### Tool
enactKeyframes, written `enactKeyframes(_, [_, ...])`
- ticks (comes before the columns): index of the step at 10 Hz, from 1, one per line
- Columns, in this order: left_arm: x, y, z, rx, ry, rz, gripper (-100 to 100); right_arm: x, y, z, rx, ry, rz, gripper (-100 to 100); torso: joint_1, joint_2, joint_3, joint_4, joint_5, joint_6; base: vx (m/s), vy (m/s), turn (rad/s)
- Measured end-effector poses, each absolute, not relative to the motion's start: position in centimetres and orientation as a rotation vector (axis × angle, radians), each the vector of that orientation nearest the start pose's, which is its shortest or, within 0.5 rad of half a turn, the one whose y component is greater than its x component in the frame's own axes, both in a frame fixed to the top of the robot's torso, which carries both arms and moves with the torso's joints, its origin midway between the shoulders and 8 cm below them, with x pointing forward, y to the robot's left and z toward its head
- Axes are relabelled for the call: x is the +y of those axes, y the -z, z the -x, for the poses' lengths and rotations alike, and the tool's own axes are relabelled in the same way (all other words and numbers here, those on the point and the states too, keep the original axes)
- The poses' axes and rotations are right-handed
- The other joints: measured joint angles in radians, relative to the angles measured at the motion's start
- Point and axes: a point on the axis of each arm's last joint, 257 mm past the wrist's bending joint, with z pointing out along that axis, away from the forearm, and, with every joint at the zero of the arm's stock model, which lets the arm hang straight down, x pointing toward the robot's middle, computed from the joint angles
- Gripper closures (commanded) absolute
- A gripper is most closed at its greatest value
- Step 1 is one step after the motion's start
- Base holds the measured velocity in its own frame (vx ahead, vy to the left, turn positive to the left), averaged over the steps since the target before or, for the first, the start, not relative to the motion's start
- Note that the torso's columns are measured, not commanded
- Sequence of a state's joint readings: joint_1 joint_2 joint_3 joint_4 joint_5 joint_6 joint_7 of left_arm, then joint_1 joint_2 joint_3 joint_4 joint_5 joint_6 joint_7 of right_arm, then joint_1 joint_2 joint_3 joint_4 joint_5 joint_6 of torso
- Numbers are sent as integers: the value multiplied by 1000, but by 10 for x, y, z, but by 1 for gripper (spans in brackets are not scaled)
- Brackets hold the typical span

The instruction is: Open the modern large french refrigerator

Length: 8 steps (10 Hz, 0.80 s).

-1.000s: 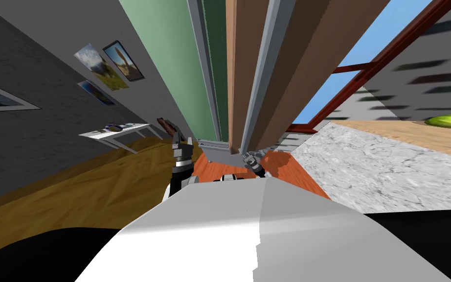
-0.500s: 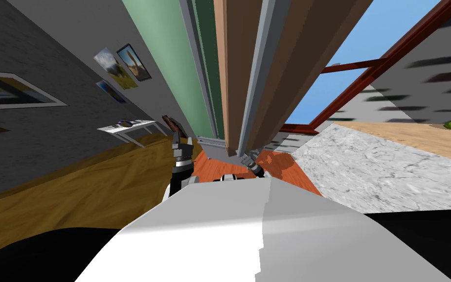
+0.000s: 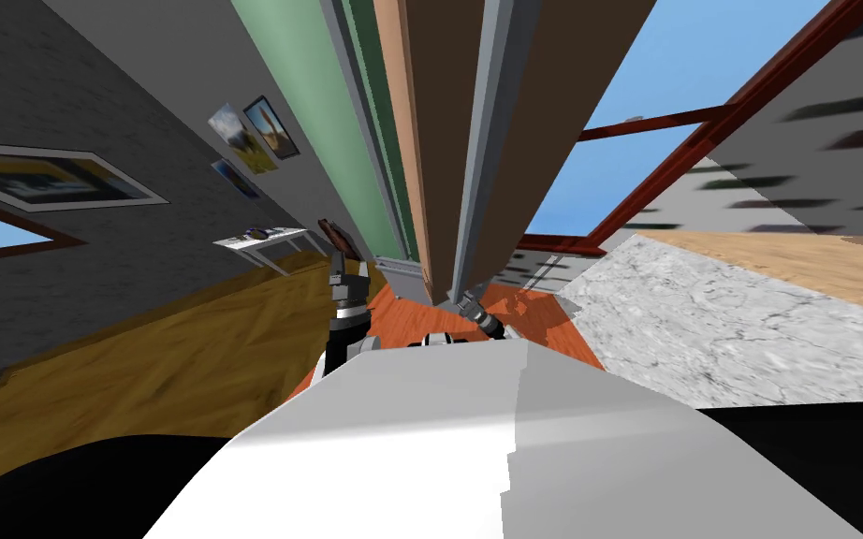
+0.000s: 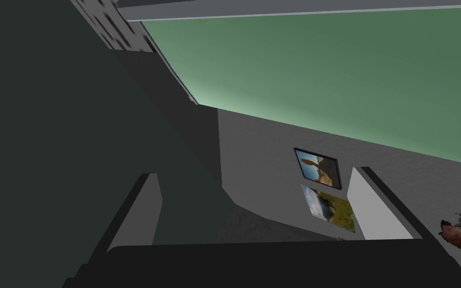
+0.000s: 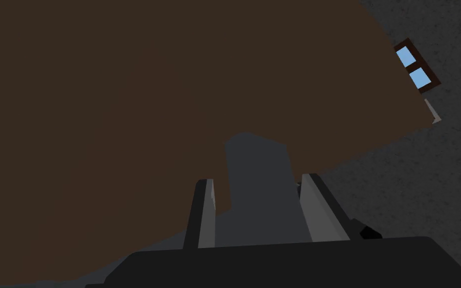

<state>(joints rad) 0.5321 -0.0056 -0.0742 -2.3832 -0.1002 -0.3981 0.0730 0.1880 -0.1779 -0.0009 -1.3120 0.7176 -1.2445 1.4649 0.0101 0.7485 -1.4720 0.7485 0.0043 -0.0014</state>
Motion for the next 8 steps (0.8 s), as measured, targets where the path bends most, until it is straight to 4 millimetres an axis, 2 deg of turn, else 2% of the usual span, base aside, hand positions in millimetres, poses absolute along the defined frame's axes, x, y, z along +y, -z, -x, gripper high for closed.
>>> enactKeyframes(1, [249, -40, -342, 663, 1358, 663, 0, -126, 230, -355, 811, -41, 856, 100, 3, -6, -3, -3, 1, 0, -40, -177, 122])
enactKeyframes(2, [249, -40, -342, 664, 1358, 663, 0, -124, 233, -351, 806, -58, 867, 100, -5, -6, -3, -6, -2, -2, -82, -253, 189])
enactKeyframes(4, [249, -40, -342, 664, 1357, 663, 0, -112, 229, -336, 771, -119, 896, 100, -12, 2, 1, -2, -3, 3, -87, -241, 119])
enactKeyframes(8, [249, -40, -342, 664, 1357, 663, 0, -92, 229, -311, 711, -223, 938, 100, -5, 0, -1, -1, -1, 1, -65, -215, 101])
